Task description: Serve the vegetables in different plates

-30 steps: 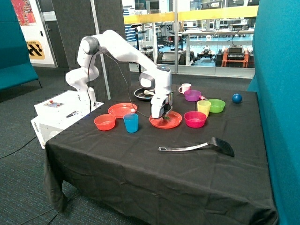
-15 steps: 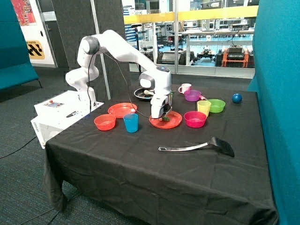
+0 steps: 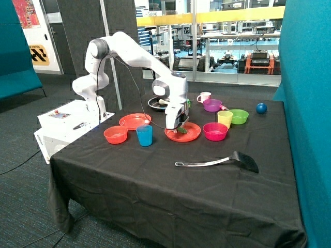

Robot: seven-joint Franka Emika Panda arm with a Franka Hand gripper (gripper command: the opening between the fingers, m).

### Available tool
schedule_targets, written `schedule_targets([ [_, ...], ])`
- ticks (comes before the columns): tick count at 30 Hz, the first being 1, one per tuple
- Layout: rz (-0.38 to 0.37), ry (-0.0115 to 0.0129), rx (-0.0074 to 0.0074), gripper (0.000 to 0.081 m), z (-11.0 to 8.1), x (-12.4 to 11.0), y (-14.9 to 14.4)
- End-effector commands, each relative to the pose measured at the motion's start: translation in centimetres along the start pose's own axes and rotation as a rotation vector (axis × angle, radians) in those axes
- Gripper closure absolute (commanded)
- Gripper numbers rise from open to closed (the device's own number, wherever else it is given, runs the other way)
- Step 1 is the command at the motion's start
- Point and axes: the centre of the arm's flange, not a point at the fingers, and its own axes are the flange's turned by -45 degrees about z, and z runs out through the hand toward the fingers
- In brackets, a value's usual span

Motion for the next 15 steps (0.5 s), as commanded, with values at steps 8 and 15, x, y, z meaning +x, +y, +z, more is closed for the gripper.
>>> schedule_targets([
  [8, -0.111, -0.0025, 0.0007, 0.0170, -3.9, -1.8, -1.7],
  [15, -0.171, -0.0025, 0.0007, 0.0230, -5.7, -3.7, -3.3],
])
